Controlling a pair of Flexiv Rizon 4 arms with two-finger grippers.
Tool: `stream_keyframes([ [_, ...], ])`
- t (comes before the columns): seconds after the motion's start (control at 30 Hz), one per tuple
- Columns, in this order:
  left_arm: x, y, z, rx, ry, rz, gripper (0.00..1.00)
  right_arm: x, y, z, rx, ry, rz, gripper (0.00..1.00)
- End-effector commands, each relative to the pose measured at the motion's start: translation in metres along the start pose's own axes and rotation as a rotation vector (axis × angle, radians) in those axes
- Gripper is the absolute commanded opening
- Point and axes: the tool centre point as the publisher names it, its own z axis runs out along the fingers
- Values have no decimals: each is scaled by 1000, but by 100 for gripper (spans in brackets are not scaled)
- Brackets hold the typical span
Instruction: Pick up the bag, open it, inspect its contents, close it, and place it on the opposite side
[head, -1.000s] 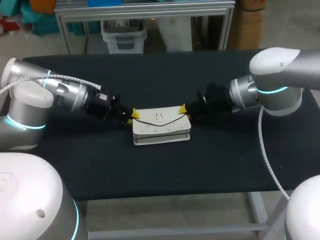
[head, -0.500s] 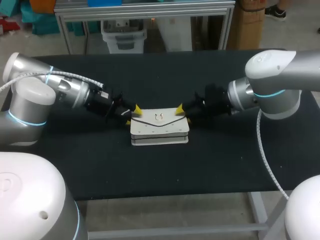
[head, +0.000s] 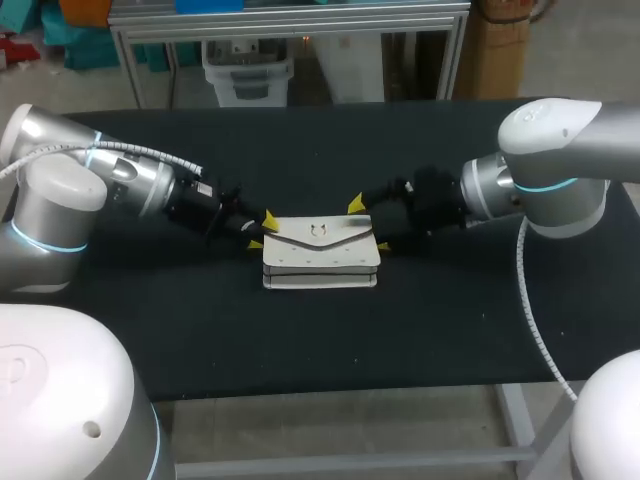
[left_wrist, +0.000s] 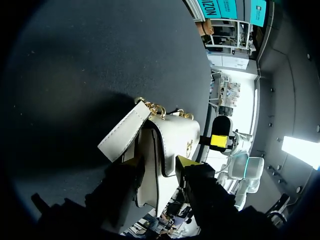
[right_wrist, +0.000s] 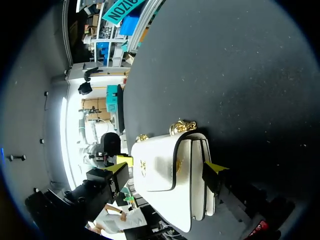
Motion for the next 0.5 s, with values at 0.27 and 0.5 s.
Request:
stream_keyframes([
  [0.27,-3,-2,0,-10,28,-4,43,1,3,6,16,49,5,72],
  [0.5,-1,-7,7,-23,51,-15,0,6,1,10,14,59,-21,0],
])
